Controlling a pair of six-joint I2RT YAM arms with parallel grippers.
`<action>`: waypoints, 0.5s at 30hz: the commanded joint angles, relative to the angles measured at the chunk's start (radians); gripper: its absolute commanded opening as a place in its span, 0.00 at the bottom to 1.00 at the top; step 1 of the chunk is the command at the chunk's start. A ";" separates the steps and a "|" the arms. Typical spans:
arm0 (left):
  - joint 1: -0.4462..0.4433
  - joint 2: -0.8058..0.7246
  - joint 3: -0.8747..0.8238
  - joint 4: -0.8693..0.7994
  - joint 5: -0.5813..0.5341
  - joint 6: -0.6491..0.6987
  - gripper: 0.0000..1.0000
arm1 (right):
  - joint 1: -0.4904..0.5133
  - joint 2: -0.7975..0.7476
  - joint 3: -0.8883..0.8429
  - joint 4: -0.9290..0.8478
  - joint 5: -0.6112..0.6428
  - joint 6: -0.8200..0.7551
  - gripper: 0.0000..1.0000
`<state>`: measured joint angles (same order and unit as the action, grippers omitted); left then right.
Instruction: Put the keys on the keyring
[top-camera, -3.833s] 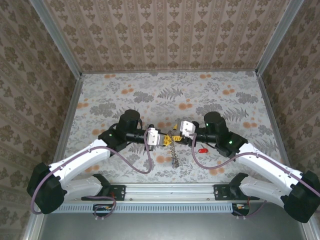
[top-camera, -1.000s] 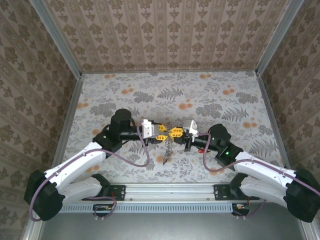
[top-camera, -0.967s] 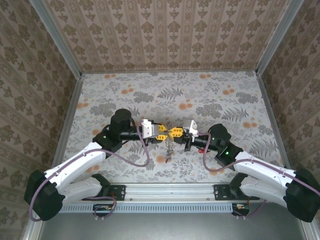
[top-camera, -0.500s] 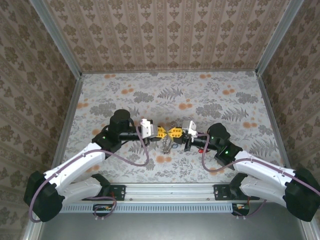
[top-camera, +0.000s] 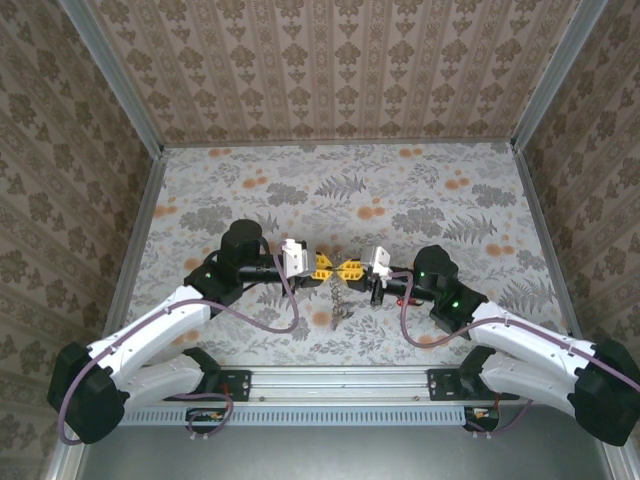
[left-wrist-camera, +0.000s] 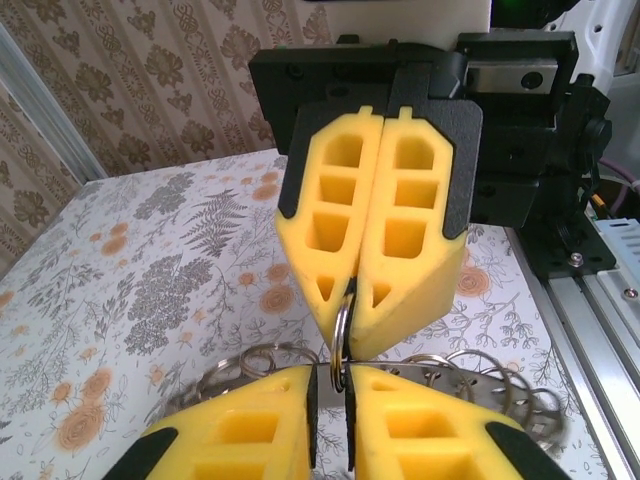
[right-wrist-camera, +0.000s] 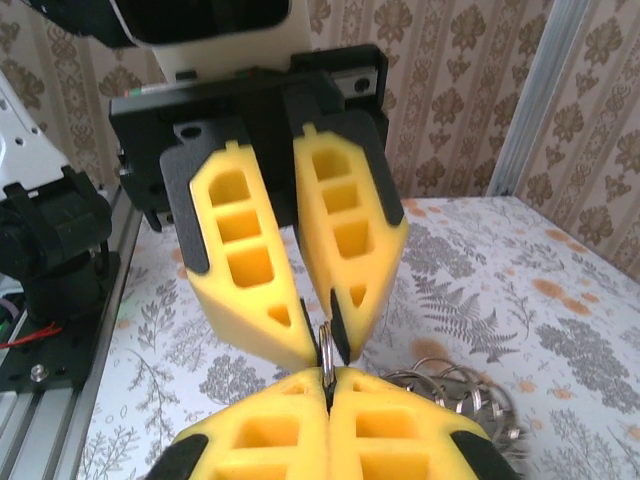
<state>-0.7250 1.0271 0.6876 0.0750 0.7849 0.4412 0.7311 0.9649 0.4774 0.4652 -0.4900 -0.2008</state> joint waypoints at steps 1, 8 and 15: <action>0.003 -0.018 0.028 -0.001 0.002 0.014 0.18 | 0.006 -0.030 0.055 -0.071 -0.005 -0.061 0.00; -0.002 0.008 0.055 -0.060 0.014 0.060 0.19 | 0.010 -0.053 0.114 -0.234 0.027 -0.167 0.00; -0.023 0.038 0.072 -0.096 0.007 0.098 0.27 | 0.014 -0.053 0.140 -0.290 0.039 -0.204 0.00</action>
<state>-0.7395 1.0561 0.7265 0.0101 0.7853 0.5072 0.7376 0.9295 0.5701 0.2008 -0.4633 -0.3645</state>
